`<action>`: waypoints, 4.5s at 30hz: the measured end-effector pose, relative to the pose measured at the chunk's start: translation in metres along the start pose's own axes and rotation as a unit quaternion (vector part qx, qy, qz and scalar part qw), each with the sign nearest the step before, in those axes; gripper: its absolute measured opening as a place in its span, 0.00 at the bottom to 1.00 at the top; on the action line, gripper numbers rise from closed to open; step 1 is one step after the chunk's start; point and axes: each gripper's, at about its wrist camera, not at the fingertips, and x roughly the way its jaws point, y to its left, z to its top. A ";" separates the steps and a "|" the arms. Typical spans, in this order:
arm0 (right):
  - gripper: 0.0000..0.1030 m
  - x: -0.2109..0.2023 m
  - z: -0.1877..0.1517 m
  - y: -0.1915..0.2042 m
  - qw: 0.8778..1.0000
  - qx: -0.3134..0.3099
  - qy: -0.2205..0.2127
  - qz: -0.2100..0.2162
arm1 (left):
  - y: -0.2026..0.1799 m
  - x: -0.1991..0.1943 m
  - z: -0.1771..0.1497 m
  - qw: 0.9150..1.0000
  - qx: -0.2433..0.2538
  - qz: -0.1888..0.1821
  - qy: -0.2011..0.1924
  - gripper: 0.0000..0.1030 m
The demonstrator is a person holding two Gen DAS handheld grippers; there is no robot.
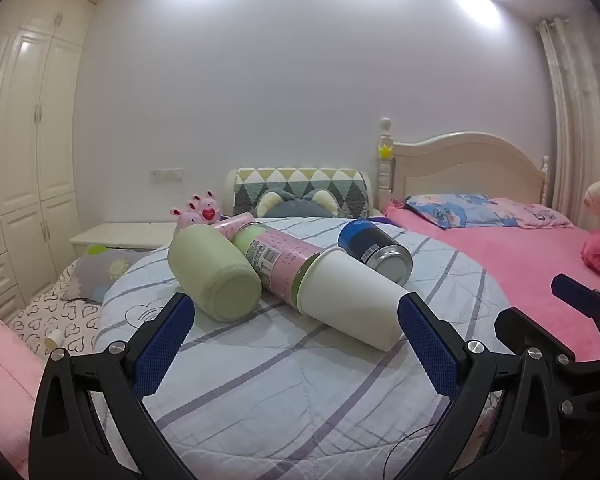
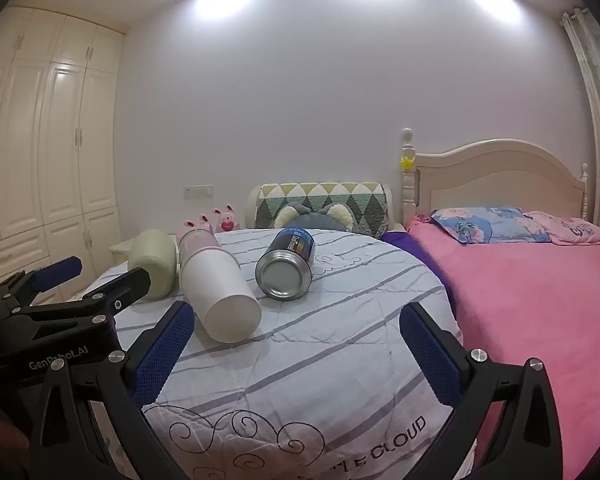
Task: Flip cup upright
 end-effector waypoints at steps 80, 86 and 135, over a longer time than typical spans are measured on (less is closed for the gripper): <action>1.00 0.055 0.043 -0.006 0.998 0.000 0.065 0.006 | 0.017 0.056 0.040 0.998 -0.018 0.007 0.052 1.00; 1.00 0.084 0.057 -0.008 0.996 0.000 0.088 0.010 | 0.026 0.079 0.055 0.997 -0.018 0.006 0.070 1.00; 0.71 0.260 0.079 -0.019 0.912 -0.012 0.404 0.069 | 0.038 0.187 0.104 0.981 -0.016 -0.001 0.194 1.00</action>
